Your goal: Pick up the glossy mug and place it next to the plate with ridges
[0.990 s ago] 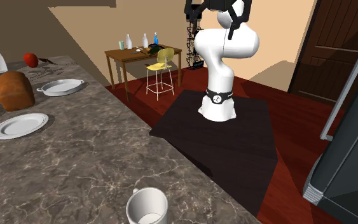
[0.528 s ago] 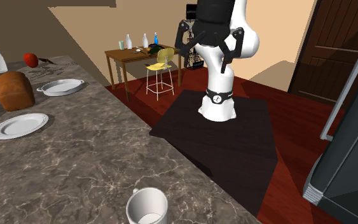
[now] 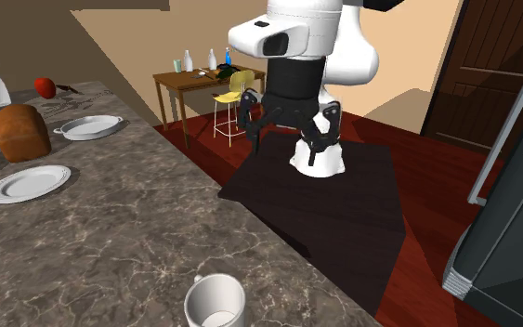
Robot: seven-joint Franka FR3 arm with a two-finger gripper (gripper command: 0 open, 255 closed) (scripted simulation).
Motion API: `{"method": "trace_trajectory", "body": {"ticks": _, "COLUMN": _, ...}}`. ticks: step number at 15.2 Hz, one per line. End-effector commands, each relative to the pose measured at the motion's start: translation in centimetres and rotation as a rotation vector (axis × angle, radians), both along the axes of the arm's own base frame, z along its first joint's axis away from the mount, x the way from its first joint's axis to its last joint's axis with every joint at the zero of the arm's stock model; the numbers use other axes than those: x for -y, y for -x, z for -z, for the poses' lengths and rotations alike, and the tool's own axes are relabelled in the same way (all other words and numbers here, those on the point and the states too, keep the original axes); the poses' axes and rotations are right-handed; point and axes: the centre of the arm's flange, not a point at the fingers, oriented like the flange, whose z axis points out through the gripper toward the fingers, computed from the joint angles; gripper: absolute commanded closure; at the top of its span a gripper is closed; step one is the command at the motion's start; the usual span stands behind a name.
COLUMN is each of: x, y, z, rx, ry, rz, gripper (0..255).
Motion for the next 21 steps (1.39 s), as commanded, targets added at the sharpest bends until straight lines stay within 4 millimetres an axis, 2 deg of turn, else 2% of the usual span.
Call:
{"method": "trace_trajectory", "body": {"ticks": 1, "x": 0.0, "y": -1.8, "z": 1.7, "rx": 0.015, "ry": -0.006, "rz": 0.01, "gripper": 0}}
{"method": "trace_trajectory", "body": {"ticks": 16, "x": 1.6, "y": -15.1, "z": 14.6, "rx": 0.106, "ry": -0.048, "rz": 0.082, "gripper": 0}}
{"method": "trace_trajectory", "body": {"ticks": 21, "x": 1.8, "y": -15.2, "z": 17.2, "rx": 0.106, "ry": -0.048, "rz": 0.082, "gripper": 0}}
